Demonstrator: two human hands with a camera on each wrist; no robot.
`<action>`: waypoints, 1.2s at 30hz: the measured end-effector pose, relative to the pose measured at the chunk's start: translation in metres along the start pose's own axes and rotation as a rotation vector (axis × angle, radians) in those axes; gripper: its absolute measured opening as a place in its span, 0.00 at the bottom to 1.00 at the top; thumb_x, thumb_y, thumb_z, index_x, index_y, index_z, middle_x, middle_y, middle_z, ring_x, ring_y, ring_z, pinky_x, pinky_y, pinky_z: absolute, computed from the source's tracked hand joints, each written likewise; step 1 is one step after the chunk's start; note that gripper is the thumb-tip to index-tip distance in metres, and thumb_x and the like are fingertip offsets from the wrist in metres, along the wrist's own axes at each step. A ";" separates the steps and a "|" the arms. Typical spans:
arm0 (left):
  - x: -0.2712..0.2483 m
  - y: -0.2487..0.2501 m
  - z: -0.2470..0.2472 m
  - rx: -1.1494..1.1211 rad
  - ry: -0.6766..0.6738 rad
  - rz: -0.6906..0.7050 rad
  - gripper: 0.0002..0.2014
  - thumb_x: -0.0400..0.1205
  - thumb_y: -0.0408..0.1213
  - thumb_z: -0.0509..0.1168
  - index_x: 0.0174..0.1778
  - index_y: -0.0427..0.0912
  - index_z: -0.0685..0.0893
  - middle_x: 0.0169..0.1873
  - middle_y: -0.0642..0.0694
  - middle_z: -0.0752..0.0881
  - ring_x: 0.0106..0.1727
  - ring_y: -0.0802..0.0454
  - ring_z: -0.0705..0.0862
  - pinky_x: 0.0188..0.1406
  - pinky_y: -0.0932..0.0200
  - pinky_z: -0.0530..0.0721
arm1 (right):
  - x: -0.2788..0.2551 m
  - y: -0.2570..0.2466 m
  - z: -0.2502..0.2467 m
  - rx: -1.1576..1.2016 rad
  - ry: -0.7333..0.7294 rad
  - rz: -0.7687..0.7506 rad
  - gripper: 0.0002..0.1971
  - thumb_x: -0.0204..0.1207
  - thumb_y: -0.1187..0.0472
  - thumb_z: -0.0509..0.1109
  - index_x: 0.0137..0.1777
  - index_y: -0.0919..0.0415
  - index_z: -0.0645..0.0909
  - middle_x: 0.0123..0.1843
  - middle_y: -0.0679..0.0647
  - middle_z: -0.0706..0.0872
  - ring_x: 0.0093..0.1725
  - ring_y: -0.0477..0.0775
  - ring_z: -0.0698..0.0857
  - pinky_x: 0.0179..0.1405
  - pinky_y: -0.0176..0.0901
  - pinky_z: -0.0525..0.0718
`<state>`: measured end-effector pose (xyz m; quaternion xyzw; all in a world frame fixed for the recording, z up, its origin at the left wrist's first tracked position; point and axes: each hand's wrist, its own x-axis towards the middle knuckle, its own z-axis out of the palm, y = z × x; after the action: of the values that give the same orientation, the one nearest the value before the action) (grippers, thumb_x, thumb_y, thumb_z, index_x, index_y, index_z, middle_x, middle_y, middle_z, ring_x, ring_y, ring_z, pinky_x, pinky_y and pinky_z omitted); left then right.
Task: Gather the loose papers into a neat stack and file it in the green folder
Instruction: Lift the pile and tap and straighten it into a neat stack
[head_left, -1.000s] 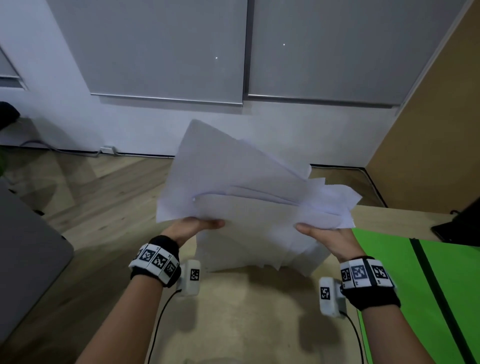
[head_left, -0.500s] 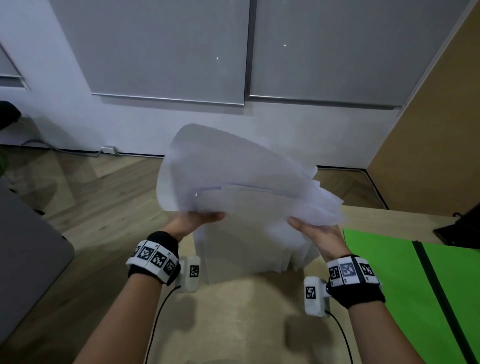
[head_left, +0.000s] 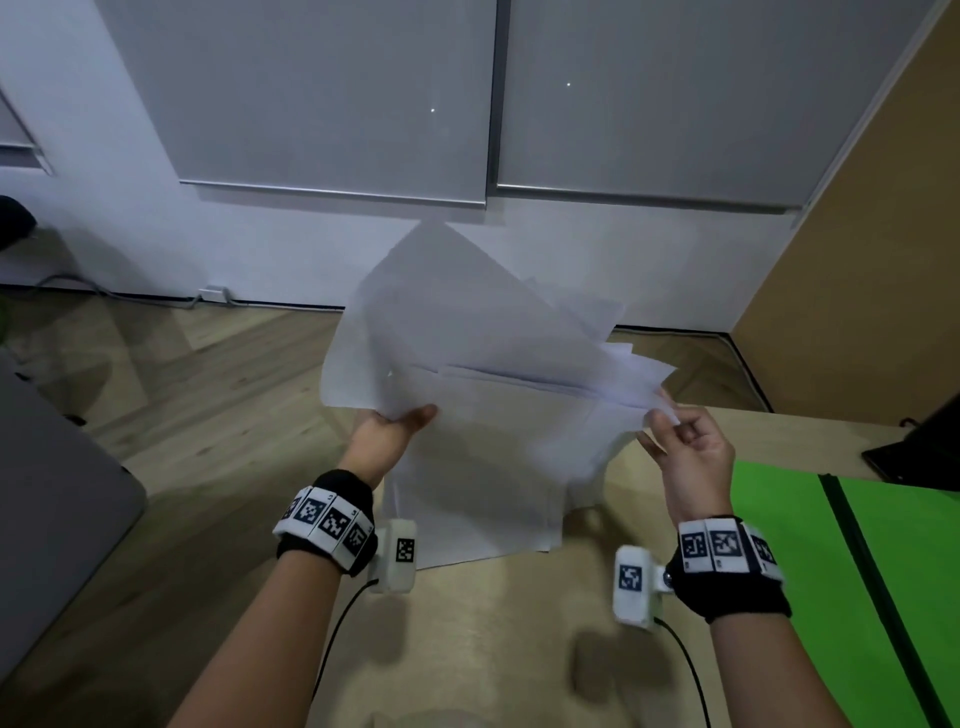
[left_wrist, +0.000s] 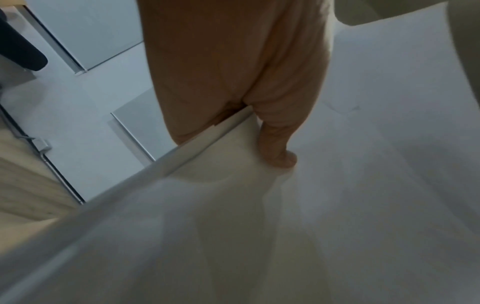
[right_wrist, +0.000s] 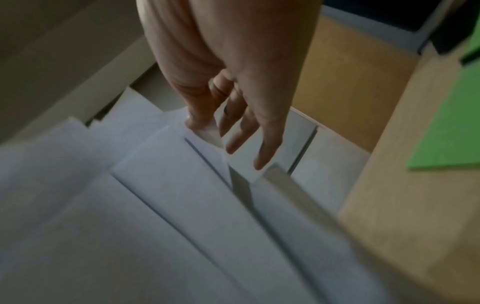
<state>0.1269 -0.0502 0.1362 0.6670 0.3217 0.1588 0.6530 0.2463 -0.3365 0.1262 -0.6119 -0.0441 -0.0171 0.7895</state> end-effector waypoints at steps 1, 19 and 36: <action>-0.001 0.000 0.001 -0.021 0.011 0.024 0.17 0.76 0.32 0.74 0.60 0.35 0.85 0.49 0.43 0.88 0.52 0.46 0.87 0.60 0.58 0.84 | 0.000 0.007 -0.006 -0.139 0.004 -0.017 0.14 0.74 0.72 0.71 0.32 0.57 0.73 0.60 0.56 0.88 0.49 0.25 0.86 0.52 0.34 0.82; 0.012 -0.037 -0.005 -0.056 0.066 -0.115 0.17 0.80 0.26 0.69 0.64 0.26 0.79 0.57 0.33 0.86 0.54 0.40 0.86 0.54 0.50 0.85 | -0.012 0.017 -0.009 -0.792 -0.087 -0.180 0.09 0.73 0.68 0.71 0.33 0.65 0.77 0.31 0.57 0.80 0.31 0.49 0.75 0.32 0.29 0.71; -0.030 -0.138 -0.037 0.257 -0.092 -0.575 0.18 0.75 0.28 0.75 0.59 0.28 0.82 0.34 0.43 0.85 0.31 0.48 0.84 0.16 0.65 0.79 | -0.080 0.126 -0.054 -1.355 -0.542 0.595 0.13 0.68 0.54 0.75 0.49 0.59 0.82 0.48 0.54 0.82 0.47 0.55 0.83 0.45 0.40 0.79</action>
<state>0.0512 -0.0491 0.0114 0.6323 0.4846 -0.1042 0.5954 0.1791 -0.3589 -0.0160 -0.9288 -0.0493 0.3217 0.1774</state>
